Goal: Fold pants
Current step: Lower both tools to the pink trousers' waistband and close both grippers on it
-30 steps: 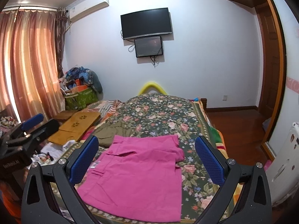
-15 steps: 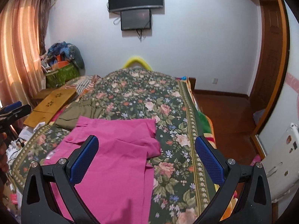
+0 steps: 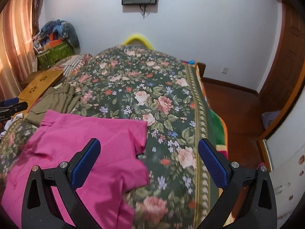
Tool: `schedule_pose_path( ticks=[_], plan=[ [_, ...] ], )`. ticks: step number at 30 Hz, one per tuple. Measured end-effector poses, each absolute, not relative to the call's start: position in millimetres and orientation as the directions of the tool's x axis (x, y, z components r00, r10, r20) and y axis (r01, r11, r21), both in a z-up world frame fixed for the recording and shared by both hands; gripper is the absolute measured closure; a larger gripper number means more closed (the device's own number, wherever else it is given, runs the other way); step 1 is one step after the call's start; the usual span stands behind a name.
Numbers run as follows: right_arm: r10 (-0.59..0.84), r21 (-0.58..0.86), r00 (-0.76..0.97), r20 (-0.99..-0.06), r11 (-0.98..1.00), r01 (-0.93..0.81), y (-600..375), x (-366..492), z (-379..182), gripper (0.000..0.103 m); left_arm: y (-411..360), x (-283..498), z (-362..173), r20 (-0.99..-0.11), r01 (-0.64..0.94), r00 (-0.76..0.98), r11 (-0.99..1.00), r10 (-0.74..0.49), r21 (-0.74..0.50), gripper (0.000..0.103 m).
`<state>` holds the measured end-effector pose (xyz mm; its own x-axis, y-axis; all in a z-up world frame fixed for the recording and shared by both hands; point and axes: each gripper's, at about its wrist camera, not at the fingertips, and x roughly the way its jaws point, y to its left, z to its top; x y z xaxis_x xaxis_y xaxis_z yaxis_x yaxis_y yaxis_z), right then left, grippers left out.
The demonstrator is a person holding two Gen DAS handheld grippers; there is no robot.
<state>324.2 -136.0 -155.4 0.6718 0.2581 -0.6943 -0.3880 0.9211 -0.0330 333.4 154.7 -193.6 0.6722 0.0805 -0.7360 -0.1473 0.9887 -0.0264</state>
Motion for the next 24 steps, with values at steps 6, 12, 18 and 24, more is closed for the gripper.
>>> schedule_pose_path(
  ticks=[6,12,18,24],
  plan=[
    [0.273,-0.017,0.619,-0.736,0.907,-0.420,-126,374,-182,0.009,164,369,-229,-0.784,-0.146,0.615,0.989,0.085,-0.007,0.032],
    [0.326,0.074,0.498,-0.804,0.885,-0.460,-118,421,-218,0.024,175,388,-258,-0.827,-0.120,0.561,0.991,0.023,-0.054,0.038],
    [0.348,0.117,0.379,-0.858,0.849,-0.516,-104,441,-249,0.053,175,395,-273,-0.843,-0.115,0.538,0.992,0.014,-0.057,0.051],
    [0.390,0.156,0.370,-0.843,0.836,-0.526,-104,439,-252,0.078,171,396,-275,-0.848,-0.097,0.529,0.992,-0.019,-0.083,0.078]
  ],
)
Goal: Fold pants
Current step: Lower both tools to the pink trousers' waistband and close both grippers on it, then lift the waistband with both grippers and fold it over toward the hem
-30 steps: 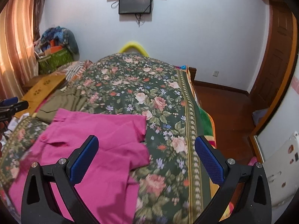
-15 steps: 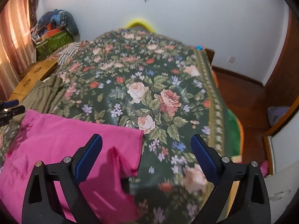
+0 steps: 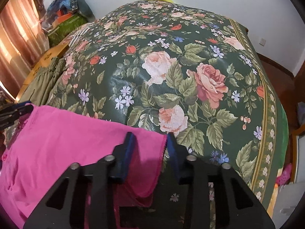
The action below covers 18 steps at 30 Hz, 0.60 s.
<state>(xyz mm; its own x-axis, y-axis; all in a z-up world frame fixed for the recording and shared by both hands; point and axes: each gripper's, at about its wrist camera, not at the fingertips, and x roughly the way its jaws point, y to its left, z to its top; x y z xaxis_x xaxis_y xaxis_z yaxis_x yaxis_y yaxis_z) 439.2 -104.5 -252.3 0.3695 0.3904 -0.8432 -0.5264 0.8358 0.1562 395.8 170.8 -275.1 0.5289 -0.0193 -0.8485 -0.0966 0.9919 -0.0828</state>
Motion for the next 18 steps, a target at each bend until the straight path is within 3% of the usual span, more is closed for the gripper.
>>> schedule_pose_path(
  ticks=[1,4,18],
  plan=[
    [0.398,0.165,0.373,-0.838,0.837,-0.522,-106,437,-251,0.085,170,395,-274,-0.847,-0.095,0.531,0.992,-0.014,-0.077,0.083],
    [0.416,0.177,0.375,-0.829,0.830,-0.530,-105,438,-248,0.093,169,390,-266,-0.842,-0.088,0.539,0.992,-0.032,-0.094,0.092],
    [0.465,0.128,0.530,-0.709,0.824,-0.552,-101,452,-175,0.095,167,399,-193,-0.739,-0.071,0.674,0.994,-0.014,-0.084,0.094]
  ],
)
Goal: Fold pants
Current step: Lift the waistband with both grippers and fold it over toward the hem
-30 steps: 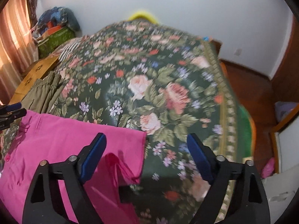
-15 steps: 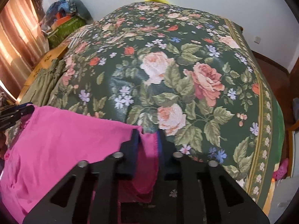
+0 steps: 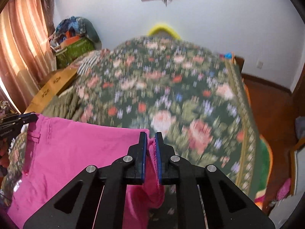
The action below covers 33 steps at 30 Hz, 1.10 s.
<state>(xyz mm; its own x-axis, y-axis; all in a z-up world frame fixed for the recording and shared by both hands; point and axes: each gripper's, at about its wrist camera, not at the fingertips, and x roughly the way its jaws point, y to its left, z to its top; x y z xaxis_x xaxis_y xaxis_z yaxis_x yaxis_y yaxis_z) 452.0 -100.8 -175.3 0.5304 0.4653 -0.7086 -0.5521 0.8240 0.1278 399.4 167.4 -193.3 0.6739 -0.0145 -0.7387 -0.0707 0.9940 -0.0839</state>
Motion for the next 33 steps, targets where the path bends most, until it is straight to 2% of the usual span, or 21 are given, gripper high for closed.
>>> schedule_pose_path(
  ticks=[6,13,33],
  plan=[
    [0.473,0.109,0.580,-0.663,0.828,-0.550,-94,471,-153,0.095,178,421,-189,-0.723,-0.096,0.690,0.993,0.018,-0.068,0.094],
    [0.501,0.134,0.572,-0.649,0.816,-0.563,-91,466,-153,0.095,181,415,-189,-0.724,-0.086,0.689,0.993,0.002,-0.079,0.094],
    [0.581,0.187,0.590,-0.561,0.783,-0.593,-144,342,-82,0.095,146,287,-117,-0.657,0.028,0.752,0.998,-0.056,-0.053,0.094]
  ],
)
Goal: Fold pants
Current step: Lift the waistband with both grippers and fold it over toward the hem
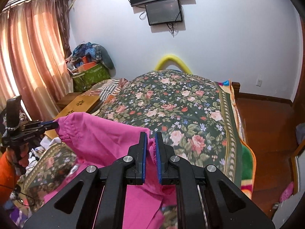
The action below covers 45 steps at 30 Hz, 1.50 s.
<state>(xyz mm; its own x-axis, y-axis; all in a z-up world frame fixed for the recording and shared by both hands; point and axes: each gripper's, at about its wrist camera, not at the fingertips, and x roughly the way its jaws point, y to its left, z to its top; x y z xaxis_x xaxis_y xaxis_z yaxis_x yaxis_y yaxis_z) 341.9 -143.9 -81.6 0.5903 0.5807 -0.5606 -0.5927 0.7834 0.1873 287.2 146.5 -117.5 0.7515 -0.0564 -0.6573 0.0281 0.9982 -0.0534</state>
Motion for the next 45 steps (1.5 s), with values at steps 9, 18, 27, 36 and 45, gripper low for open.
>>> schedule_pose_path(
  ticks=[9,18,27,36,45],
  plan=[
    [0.599,0.229,0.561,-0.571,0.773,-0.592,-154,286,-91,0.095,135,224,-125,-0.683,0.049,0.727,0.998,-0.066,-0.044,0.094],
    [0.599,0.250,0.520,-0.609,0.767,-0.590,-169,237,-115,0.095,128,167,-149,-0.707,0.052,0.701,0.995,-0.095,-0.082,0.094],
    [0.615,0.324,0.454,-0.645,0.758,-0.566,-179,194,-149,0.095,120,129,-177,-0.736,0.044,0.668,0.993,-0.108,-0.106,0.094],
    [0.607,0.375,0.408,-0.683,0.769,-0.517,-184,169,-175,0.095,120,106,-211,-0.780,0.010,0.614,0.989,-0.121,-0.146,0.094],
    [0.537,0.324,0.392,-0.747,0.808,-0.491,-187,157,-191,0.092,122,97,-227,-0.823,-0.014,0.561,0.993,-0.091,-0.120,0.094]
  ],
)
